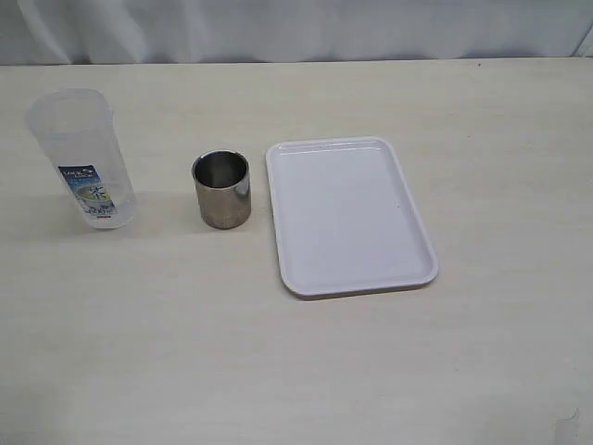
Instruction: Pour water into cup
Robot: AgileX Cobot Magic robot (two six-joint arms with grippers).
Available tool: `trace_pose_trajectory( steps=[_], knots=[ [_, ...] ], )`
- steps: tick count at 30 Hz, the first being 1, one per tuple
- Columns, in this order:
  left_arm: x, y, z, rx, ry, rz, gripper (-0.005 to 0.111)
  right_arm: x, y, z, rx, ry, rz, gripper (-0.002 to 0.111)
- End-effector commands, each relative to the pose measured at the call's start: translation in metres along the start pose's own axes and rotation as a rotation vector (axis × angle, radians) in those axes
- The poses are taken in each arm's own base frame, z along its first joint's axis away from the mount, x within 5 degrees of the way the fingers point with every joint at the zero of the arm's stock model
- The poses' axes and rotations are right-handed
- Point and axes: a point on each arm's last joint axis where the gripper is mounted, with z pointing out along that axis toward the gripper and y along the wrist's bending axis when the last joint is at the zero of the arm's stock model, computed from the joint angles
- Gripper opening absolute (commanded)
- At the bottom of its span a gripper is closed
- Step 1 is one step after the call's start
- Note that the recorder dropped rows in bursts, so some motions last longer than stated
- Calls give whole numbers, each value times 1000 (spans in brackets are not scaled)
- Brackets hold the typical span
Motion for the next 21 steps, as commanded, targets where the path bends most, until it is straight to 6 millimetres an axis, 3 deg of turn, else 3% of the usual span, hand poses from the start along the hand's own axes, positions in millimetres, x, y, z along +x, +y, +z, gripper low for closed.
trace_pose_trajectory(
  steps=[1,4,12,17,21],
  knots=[
    [0,0,0,2,-11,-7,0,1,0,0,4,4,-11,4],
    [-4,0,0,-6,-47,20,0,1,0,0,4,4,-11,4],
    [-41,0,-10,22,-481,-104,0,-6,0,0,0,-80,-11,4],
    [-58,2,-21,17,-696,-111,0,-25,1,-4,-9,-287,-11,4],
    [-60,2,-23,45,-737,-187,0,-37,2,-8,-10,-435,-39,4]
  ],
)
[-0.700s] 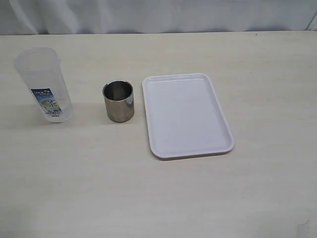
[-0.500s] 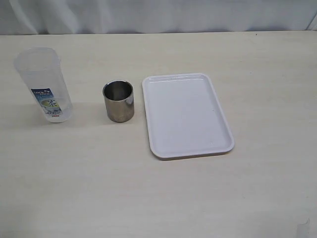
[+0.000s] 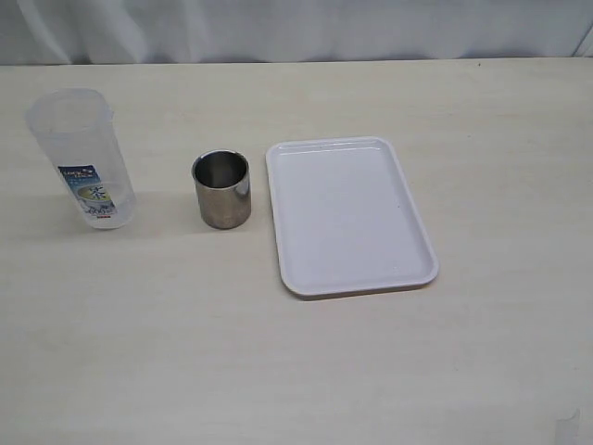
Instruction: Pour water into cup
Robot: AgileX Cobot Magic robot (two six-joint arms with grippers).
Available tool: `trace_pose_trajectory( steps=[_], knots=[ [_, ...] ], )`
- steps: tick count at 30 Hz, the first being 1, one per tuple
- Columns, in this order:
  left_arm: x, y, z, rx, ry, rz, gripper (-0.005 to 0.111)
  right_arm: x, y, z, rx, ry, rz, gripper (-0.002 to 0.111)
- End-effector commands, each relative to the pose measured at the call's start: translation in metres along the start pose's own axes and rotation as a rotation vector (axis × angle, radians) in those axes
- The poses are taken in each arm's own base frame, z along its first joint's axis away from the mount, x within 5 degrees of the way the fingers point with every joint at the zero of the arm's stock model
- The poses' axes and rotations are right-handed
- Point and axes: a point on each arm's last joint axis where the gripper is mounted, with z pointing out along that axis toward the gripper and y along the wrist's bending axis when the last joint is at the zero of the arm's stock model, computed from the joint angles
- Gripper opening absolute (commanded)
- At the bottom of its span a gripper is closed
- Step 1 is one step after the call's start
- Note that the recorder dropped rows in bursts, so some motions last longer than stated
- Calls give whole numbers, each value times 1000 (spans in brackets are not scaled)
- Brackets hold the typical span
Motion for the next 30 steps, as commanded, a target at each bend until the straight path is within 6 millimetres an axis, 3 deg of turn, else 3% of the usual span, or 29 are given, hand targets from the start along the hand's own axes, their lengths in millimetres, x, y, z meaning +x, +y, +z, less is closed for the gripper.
trace_pose_trajectory(
  steps=[1,2,4,6,8,9,11,12,15,17,24,30],
  knots=[
    [-4,1,0,-4,-56,-93,0,-18,1,-2,-6,-213,-40,4],
    [-6,1,0,-12,-73,-113,1,-26,1,-4,-9,-298,-28,4],
    [-3,2,5,-20,-40,-123,14,-34,0,-7,-22,-393,109,4],
    [1,2,14,-25,-8,-122,42,-35,0,-8,-51,-403,259,4],
    [7,3,23,-30,25,-120,81,-37,1,-8,-59,-420,242,9],
    [12,3,28,-34,62,-119,95,-37,1,-8,-62,-426,248,16],
    [21,3,34,-40,129,-118,105,-37,1,-9,-64,-428,256,27],
    [24,3,36,-42,152,-118,105,-37,1,-9,-64,-430,256,34],
    [39,4,46,-46,236,-110,105,-38,1,-9,-66,-437,257,69],
    [45,-2,52,22,258,-54,105,-39,1,-7,-69,-439,260,76],
    [86,-12,69,134,390,-78,105,-35,7,25,-126,-335,233,76],
    [110,-13,74,164,449,-55,105,-31,13,41,-179,-298,225,76]
  ],
)
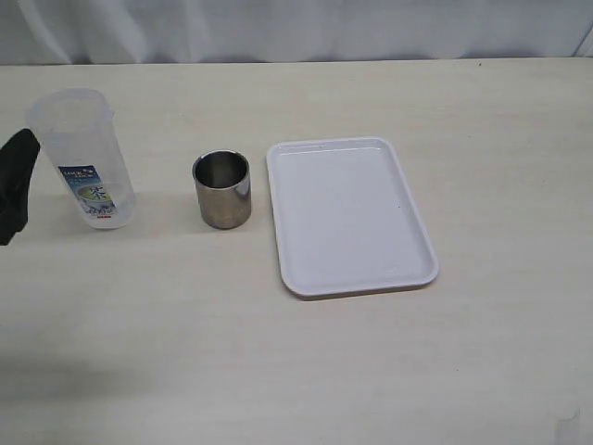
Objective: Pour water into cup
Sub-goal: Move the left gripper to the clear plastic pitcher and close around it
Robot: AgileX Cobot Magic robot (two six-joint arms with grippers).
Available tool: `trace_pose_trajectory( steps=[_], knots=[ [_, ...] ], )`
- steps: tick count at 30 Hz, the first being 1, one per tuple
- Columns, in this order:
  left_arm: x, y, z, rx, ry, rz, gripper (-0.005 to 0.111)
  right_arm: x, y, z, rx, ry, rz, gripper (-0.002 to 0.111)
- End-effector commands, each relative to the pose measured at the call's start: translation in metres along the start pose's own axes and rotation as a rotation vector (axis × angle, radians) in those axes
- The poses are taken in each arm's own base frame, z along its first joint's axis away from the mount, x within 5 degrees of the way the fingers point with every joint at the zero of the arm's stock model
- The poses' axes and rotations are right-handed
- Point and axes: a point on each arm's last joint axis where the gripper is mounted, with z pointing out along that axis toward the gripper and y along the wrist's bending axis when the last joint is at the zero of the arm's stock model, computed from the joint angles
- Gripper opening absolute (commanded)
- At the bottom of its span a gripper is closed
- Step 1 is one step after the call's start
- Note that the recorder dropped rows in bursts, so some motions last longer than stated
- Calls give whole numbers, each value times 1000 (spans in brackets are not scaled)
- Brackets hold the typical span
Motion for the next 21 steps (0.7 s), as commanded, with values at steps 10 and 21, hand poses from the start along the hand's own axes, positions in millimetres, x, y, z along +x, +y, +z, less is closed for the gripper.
trace_pose_trajectory(
  steps=[10,21],
  knots=[
    [23,4,37,45,120,26,105,9,0,9,-27,36,5,76],
    [56,7,51,60,267,19,105,9,0,9,-26,37,0,76]
  ],
)
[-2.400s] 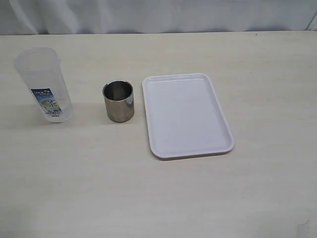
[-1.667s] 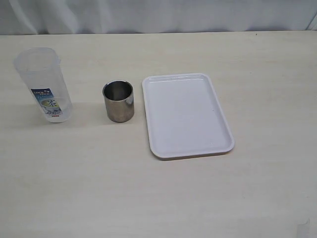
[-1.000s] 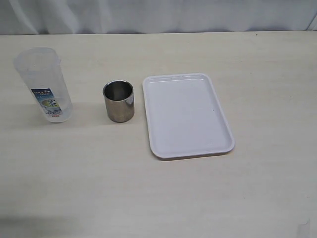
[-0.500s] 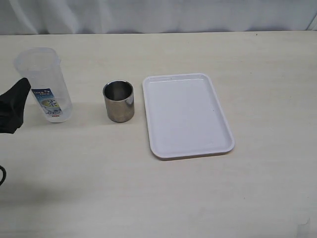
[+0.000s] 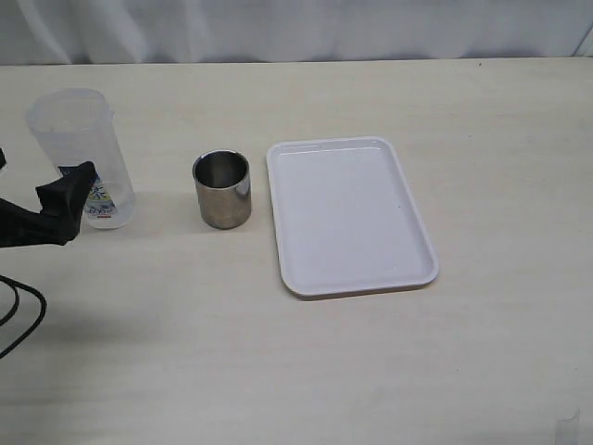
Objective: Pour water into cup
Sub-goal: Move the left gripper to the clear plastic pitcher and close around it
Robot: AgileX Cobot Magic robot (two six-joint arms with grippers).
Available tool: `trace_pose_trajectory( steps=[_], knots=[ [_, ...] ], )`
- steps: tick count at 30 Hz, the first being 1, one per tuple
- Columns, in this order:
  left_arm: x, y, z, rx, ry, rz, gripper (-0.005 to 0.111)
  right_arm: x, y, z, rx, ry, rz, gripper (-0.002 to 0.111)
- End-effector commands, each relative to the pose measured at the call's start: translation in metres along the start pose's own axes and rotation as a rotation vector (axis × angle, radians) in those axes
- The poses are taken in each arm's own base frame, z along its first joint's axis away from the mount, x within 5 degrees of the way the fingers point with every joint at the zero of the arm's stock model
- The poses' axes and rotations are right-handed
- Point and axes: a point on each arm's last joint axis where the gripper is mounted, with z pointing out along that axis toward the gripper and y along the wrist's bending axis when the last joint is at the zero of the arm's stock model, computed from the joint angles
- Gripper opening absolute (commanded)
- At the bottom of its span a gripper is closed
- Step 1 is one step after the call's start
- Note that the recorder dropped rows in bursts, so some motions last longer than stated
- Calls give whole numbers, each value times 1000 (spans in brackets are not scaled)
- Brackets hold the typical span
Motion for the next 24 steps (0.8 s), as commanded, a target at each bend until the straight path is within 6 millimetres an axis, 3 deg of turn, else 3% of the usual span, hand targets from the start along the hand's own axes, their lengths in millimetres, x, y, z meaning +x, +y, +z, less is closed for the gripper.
trace_pose_trajectory(
  steps=[1,24],
  knots=[
    [6,0,11,26,22,22,105,1,1,0,-9,1,-9,76],
    [25,10,62,56,71,32,105,2,0,0,-5,11,-15,76]
  ],
)
